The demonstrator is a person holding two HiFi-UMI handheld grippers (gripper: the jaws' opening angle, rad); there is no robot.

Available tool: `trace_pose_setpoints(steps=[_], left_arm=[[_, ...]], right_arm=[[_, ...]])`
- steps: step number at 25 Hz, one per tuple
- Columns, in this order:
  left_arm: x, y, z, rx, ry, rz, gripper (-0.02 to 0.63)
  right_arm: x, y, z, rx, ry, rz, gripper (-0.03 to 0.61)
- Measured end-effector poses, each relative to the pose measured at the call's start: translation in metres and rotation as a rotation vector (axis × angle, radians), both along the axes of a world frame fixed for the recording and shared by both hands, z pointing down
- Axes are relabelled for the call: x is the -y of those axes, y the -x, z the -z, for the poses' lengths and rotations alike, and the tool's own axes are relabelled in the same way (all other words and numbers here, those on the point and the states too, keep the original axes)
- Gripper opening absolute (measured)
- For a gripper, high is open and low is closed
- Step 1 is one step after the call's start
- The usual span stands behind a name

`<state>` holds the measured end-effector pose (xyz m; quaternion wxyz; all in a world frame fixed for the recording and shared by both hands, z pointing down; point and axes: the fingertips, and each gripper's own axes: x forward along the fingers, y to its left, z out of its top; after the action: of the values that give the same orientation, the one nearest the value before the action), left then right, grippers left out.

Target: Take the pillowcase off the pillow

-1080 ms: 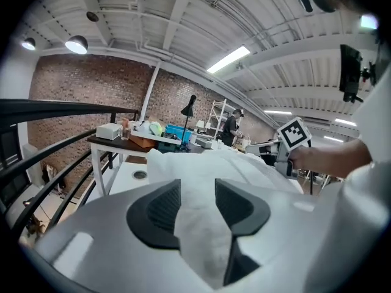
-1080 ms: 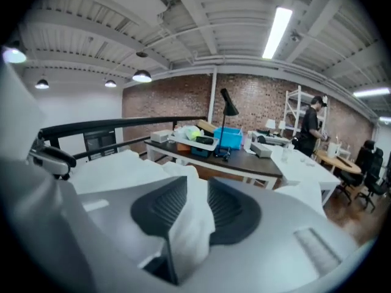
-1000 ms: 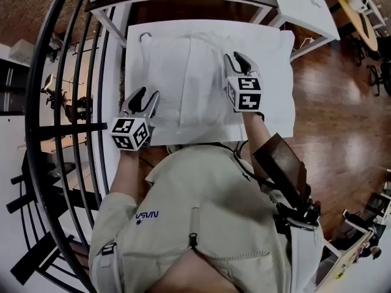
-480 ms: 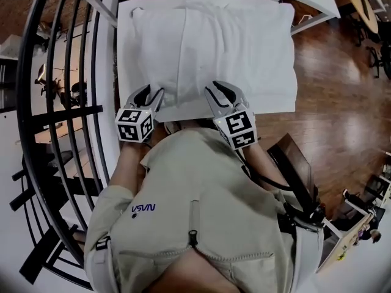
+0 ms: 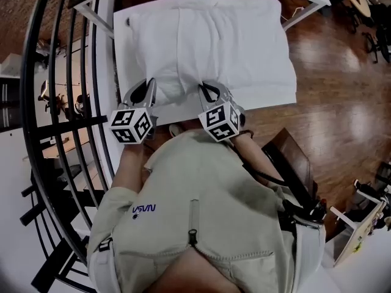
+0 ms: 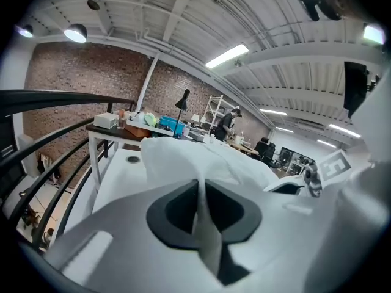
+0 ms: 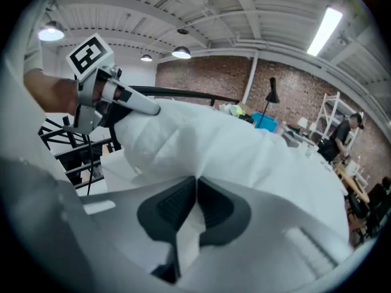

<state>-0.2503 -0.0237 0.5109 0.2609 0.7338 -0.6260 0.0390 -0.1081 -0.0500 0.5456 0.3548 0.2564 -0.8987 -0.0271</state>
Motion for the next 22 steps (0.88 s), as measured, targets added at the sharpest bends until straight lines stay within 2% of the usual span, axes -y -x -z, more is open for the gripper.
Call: trace_pose_setpoints(steps=[6,11,13,16,22], left_arm=[[0.007,0.033,0.019,-0.03,-0.038,0.123,0.029],[-0.006,0.043,-0.003,-0.044,0.004,0.146,0.029],[-0.015,0.037,-0.027,-0.055,0.053,0.146,0.028],[-0.028,0.034,-0.06,-0.117,0.124,0.164,0.029],[-0.029,0.023,-0.065,-0.124,0.117,0.117,0.069]], right_arm=[[0.032,-0.068,0.02,0.008,-0.05,-0.211,0.006],[0.054,-0.126,0.0,-0.024,-0.013,-0.322,0.006],[0.052,-0.131,-0.021,-0.046,0.027,-0.339,0.006],[0.044,-0.127,-0.046,-0.07,0.088,-0.345,0.006],[0.046,-0.124,-0.054,-0.061,0.178,-0.318,0.008]])
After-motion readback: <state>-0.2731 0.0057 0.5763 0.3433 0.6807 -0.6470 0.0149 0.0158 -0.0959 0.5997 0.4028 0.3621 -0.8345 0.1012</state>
